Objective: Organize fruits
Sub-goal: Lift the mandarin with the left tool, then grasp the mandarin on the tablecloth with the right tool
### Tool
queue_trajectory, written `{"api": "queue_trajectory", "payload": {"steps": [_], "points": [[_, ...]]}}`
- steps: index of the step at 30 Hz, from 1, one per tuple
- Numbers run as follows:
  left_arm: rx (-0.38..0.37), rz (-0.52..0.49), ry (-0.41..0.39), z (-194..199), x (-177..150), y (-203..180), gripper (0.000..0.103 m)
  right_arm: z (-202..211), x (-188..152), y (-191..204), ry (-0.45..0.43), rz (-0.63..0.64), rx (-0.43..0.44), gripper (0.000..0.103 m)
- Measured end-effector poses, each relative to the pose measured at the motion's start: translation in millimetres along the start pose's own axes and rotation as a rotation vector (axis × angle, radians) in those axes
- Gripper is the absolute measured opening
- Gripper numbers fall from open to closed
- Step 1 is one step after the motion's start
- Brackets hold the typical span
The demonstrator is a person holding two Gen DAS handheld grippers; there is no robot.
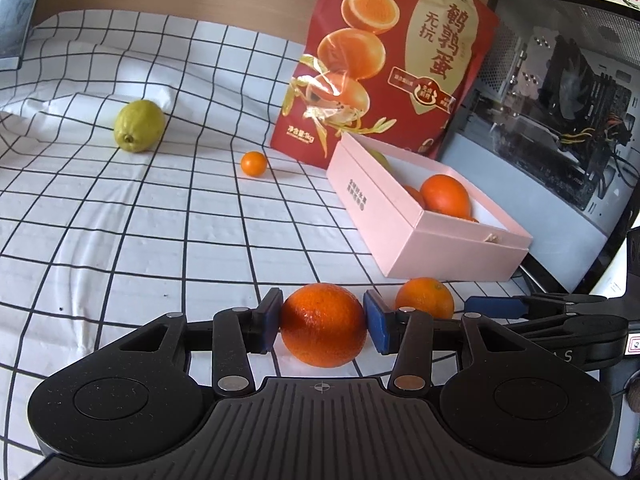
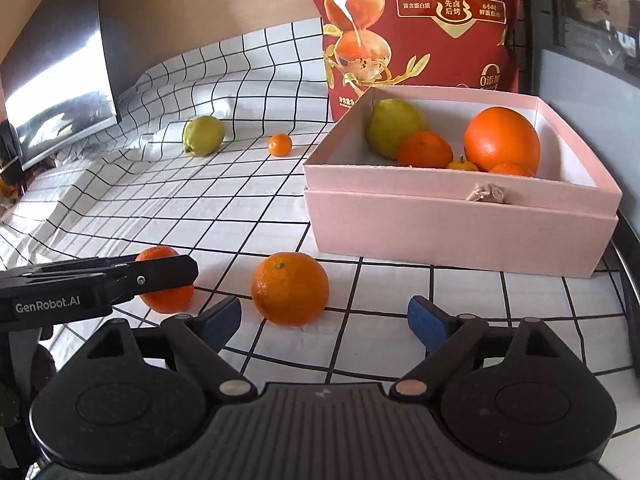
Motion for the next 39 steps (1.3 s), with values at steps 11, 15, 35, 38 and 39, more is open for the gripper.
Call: {"api": "queue_trajectory", "payload": {"steps": [11, 15, 35, 38, 39], "points": [[-0.017, 0.017, 0.027, -6, -2, -1, 0.050, -1, -4, 3, 0.045, 0.078, 0.033, 0.103], [-0.020, 0.017, 0.035, -7, -3, -2, 0.051, -2, -7, 7, 0.063, 0.130, 0.018, 0.103], [0.093, 0.013, 0.001, 6, -10, -3, 0.050, -17, 4, 25, 0.034, 0.192, -0.010, 0.064], [0.093, 0.014, 0.001, 7, -10, -3, 0.050, -16, 9, 26, 0.038, 0.168, -0.002, 0.043], [0.093, 0.015, 0.001, 7, -10, -3, 0.050, -15, 9, 26, 0.043, 0.162, 0.002, 0.043]]}}
Point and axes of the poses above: each gripper's, at about its wrist camera, not at the fingertips, and z roughly against the way its jaws point, y to its left, x to its top, the point moved 6 cm from there along -z, roughly the way its jaws point, and after that the axes turned 4 degrees about -z, right-handed, at the moved point
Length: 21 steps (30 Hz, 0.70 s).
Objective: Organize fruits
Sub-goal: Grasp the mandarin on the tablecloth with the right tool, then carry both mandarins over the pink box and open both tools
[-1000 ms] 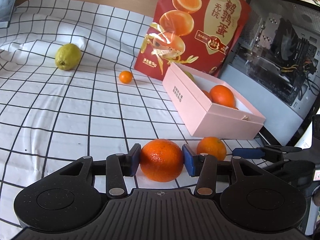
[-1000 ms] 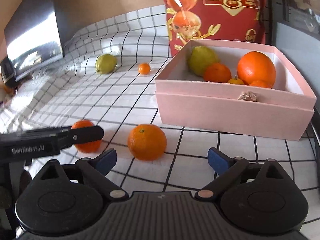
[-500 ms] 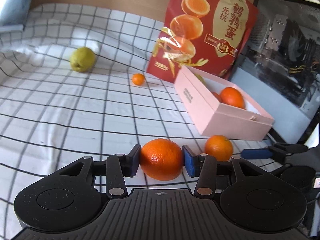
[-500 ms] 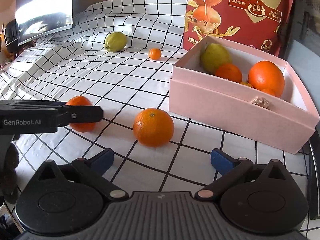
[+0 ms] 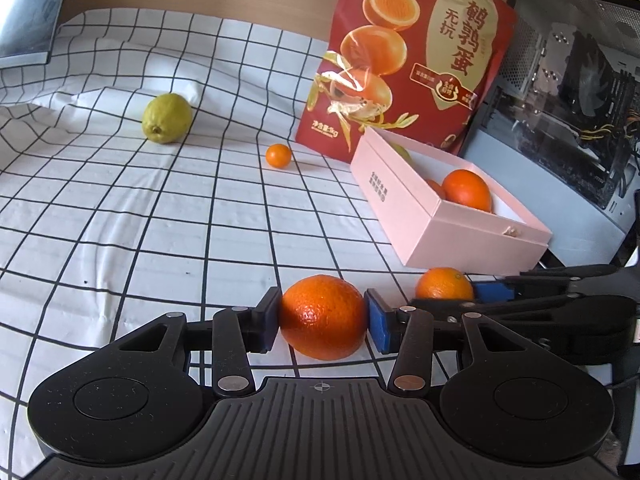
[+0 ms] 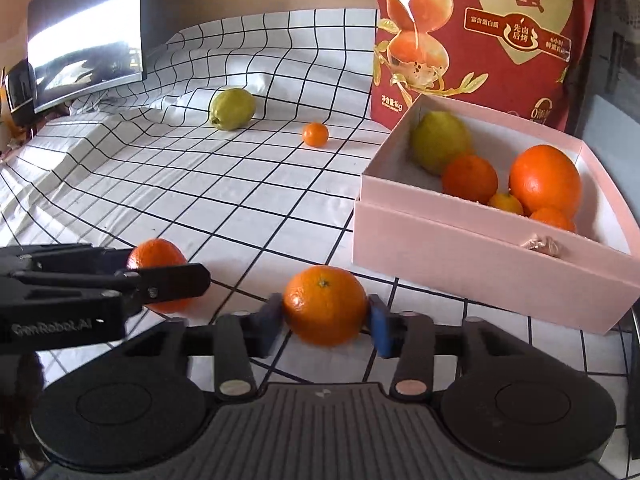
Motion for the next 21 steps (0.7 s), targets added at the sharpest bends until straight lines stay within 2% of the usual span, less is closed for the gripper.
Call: {"api": "queue_trajectory", "payload": {"steps": [3, 7, 15, 21], "points": [[-0.003, 0.005, 0.000, 0, 0, 0, 0.050, 10, -5, -2, 0.005, 0.005, 0.005, 0.043], [-0.003, 0.006, 0.001, 0, 0, 0, 0.050, 32, -18, -11, -0.017, 0.035, -0.038, 0.043], [0.004, -0.003, 0.007, -1, -1, -2, 0.050, 58, -41, -47, -0.024, -0.003, -0.133, 0.043], [0.004, -0.008, 0.008, -2, -1, -2, 0.050, 60, -50, -56, -0.012, -0.034, -0.132, 0.043]]}}
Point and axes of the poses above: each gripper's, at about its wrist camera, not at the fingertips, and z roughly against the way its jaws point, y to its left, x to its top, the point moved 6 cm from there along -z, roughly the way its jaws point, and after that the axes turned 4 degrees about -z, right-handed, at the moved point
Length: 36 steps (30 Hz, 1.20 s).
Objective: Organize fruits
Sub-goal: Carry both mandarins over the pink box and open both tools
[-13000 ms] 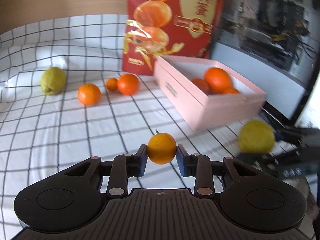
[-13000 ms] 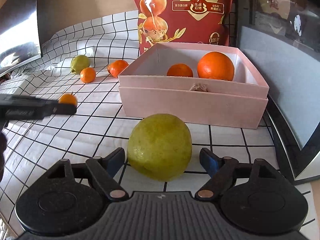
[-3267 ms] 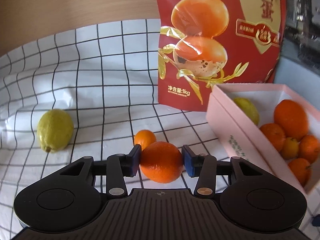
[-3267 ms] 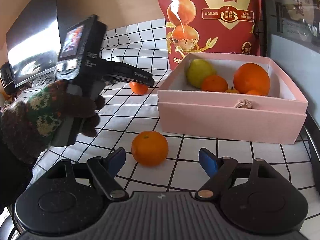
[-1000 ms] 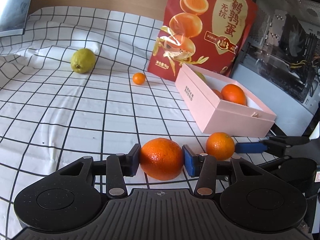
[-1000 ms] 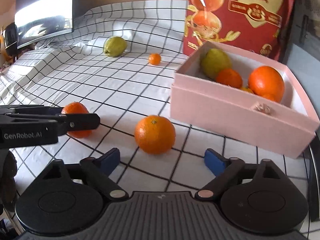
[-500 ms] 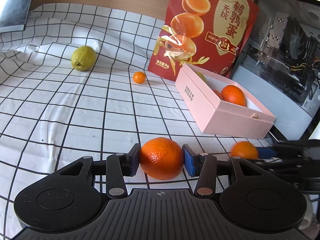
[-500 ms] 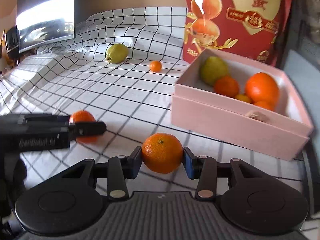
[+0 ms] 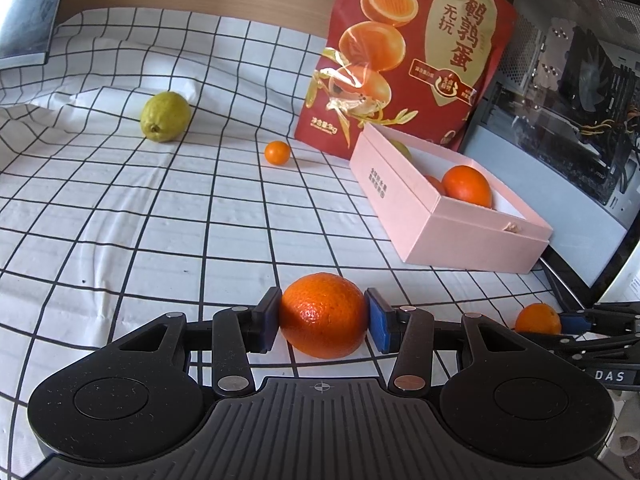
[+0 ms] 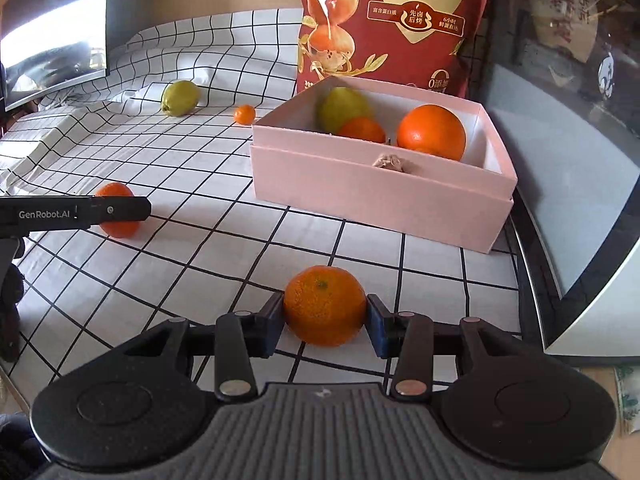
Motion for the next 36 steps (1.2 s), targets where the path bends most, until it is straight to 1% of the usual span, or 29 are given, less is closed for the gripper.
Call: {"api": "queue_trajectory", "payload": {"steps": [7, 12, 14, 17, 20, 23, 25, 27, 30, 33, 36], "points": [[0.005, -0.040, 0.002, 0, 2, -4, 0.049, 14, 2, -4, -0.032, -0.007, -0.024, 0.043], [-0.061, -0.055, 0.036, -7, 8, -16, 0.049, 23, 5, -9, -0.051, -0.006, -0.045, 0.043], [-0.097, -0.065, 0.033, -7, 16, -27, 0.049, 26, 8, -11, -0.058, -0.007, -0.054, 0.043], [-0.174, -0.083, -0.004, -3, 47, -48, 0.049, 32, 18, -14, -0.080, -0.012, -0.070, 0.043], [-0.233, -0.093, -0.073, -2, 95, -71, 0.049, 38, 38, -16, -0.124, -0.015, -0.076, 0.043], [-0.323, -0.080, -0.127, -10, 143, -90, 0.049, 42, 66, -19, -0.188, -0.026, -0.114, 0.043], [-0.358, -0.065, -0.134, -19, 166, -101, 0.049, 41, 85, -22, -0.218, -0.040, -0.139, 0.043], [-0.368, -0.060, -0.118, -32, 181, -109, 0.049, 39, 99, -25, -0.238, -0.058, -0.164, 0.043], [-0.372, -0.044, -0.059, -64, 191, -116, 0.049, 34, 118, -28, -0.265, -0.060, -0.179, 0.043], [-0.329, -0.037, 0.001, -99, 192, -115, 0.049, 22, 129, -30, -0.256, -0.057, -0.197, 0.043], [-0.280, -0.061, 0.036, -127, 186, -116, 0.049, 2, 134, -32, -0.234, -0.060, -0.210, 0.043]]}}
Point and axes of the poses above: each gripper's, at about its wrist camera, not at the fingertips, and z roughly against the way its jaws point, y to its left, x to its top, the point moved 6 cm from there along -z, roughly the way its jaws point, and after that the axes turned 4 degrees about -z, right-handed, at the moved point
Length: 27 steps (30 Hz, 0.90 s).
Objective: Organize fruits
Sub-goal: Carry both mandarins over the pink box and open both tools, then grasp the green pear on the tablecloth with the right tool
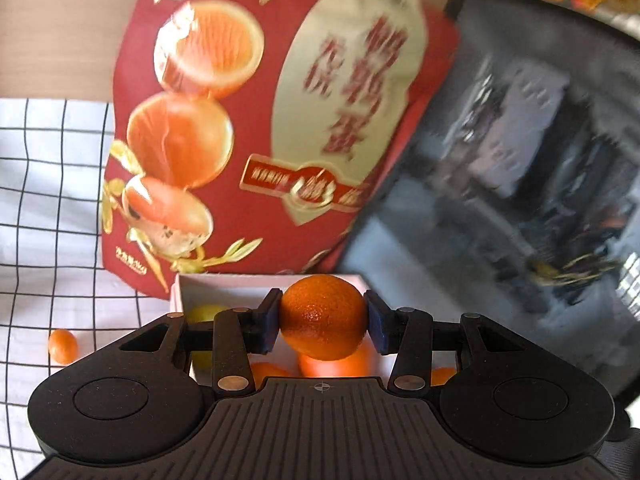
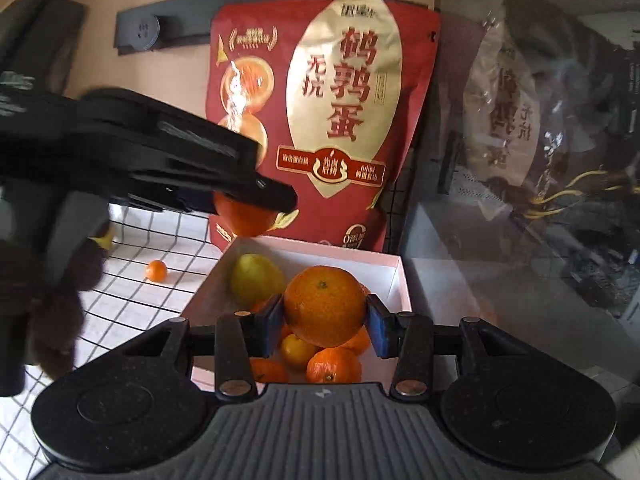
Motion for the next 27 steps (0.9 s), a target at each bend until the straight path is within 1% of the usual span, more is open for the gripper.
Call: {"api": "queue_trajectory", "payload": {"steps": [4, 6, 8, 9, 12, 14, 17, 18, 20, 23, 25, 27], "points": [[0.018, -0.005, 0.030, -16, -13, 3, 0.050, -20, -6, 2, 0.021, -0.012, 0.004, 0.043], [0.053, -0.021, 0.040, -20, -17, 4, 0.049, -32, -11, 2, 0.040, -0.024, 0.007, 0.043], [0.085, -0.034, 0.033, -22, -18, 5, 0.050, -41, -14, 3, 0.064, -0.043, 0.017, 0.043], [0.086, -0.039, 0.024, -21, -18, 6, 0.049, -44, -17, 3, 0.074, -0.053, 0.024, 0.043], [0.056, -0.060, 0.003, -16, -16, 3, 0.049, -49, -23, 6, 0.095, -0.056, 0.049, 0.043], [0.063, -0.081, 0.000, -13, -16, 2, 0.049, -51, -26, 12, 0.109, -0.038, 0.073, 0.043], [0.088, -0.110, -0.017, -7, -17, 5, 0.049, -50, -28, 19, 0.104, -0.016, 0.071, 0.056], [0.094, -0.112, -0.025, -4, -18, 8, 0.049, -49, -28, 21, 0.100, -0.012, 0.071, 0.056], [0.101, -0.101, -0.037, 4, -20, 15, 0.049, -46, -28, 24, 0.098, -0.012, 0.074, 0.058], [0.097, -0.047, -0.073, 22, -28, 35, 0.049, -42, -27, 24, 0.098, -0.022, 0.084, 0.058], [0.114, -0.002, -0.106, 36, -35, 54, 0.049, -38, -22, 24, 0.080, -0.030, 0.082, 0.059], [0.148, 0.035, -0.135, 50, -42, 76, 0.049, -31, -15, 26, 0.053, -0.031, 0.080, 0.064]]}}
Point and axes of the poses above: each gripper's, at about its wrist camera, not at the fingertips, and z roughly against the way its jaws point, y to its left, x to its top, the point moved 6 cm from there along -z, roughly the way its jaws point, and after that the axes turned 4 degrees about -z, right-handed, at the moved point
